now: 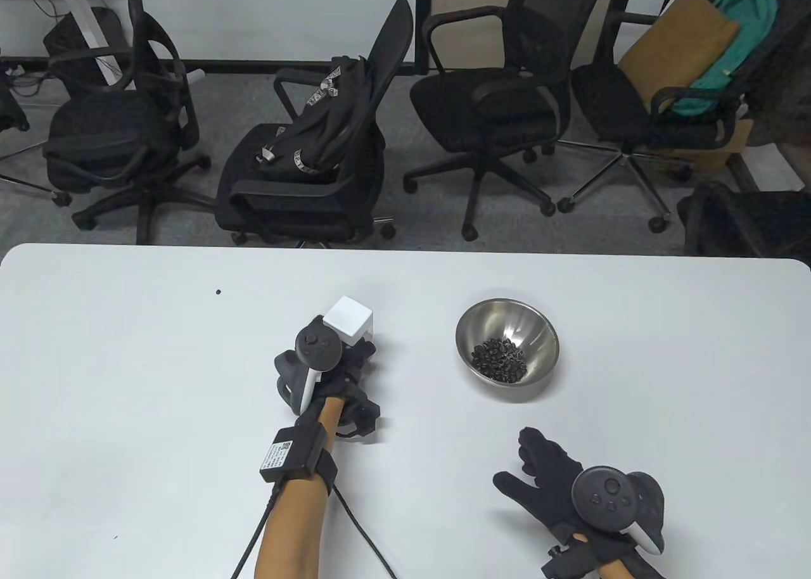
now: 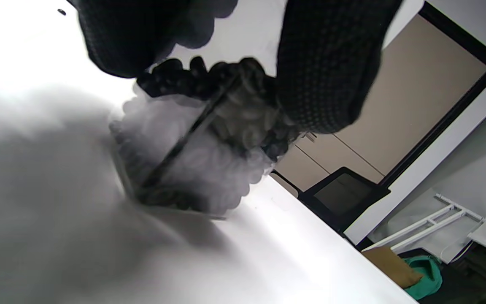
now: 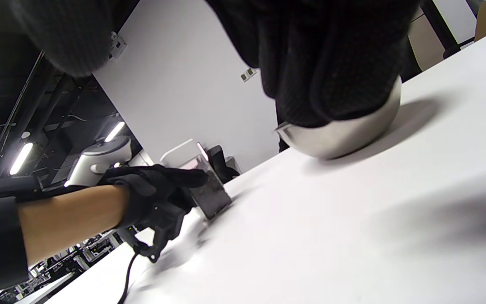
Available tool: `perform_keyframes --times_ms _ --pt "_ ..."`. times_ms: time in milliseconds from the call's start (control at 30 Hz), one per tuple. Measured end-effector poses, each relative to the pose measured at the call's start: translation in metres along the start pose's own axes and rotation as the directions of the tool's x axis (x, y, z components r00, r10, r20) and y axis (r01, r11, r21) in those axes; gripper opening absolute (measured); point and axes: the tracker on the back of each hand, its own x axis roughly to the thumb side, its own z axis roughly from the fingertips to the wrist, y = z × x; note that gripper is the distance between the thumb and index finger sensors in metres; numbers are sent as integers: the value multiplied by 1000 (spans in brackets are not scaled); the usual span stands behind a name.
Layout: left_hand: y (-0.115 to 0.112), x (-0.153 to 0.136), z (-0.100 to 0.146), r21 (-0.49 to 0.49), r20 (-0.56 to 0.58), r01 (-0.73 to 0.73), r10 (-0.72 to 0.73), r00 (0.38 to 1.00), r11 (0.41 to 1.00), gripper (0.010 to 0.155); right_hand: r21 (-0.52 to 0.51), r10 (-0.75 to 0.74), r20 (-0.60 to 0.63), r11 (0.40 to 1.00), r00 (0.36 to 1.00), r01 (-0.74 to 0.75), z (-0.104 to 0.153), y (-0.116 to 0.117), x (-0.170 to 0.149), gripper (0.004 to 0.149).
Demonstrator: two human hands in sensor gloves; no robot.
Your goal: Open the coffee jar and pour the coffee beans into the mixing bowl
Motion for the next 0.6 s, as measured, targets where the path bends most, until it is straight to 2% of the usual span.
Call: perform_keyframes --times_ms 133,300,467,600 --pt "1 -1 -2 -16 -8 4 -4 1000 1000 99 -2 -3 -4 1000 1000 3 0 -1 0 89" --pt "3 -2 8 -47 21 49 -48 999 998 106 -4 -4 -6 1000 1000 4 0 -1 0 89" --pt "23 1 36 -54 112 124 -117 987 991 106 -17 28 -6 999 1000 -28 1 -2 -1 86" --pt "40 10 81 -72 310 101 -74 948 992 97 -35 60 18 998 998 -59 1 -3 0 83"
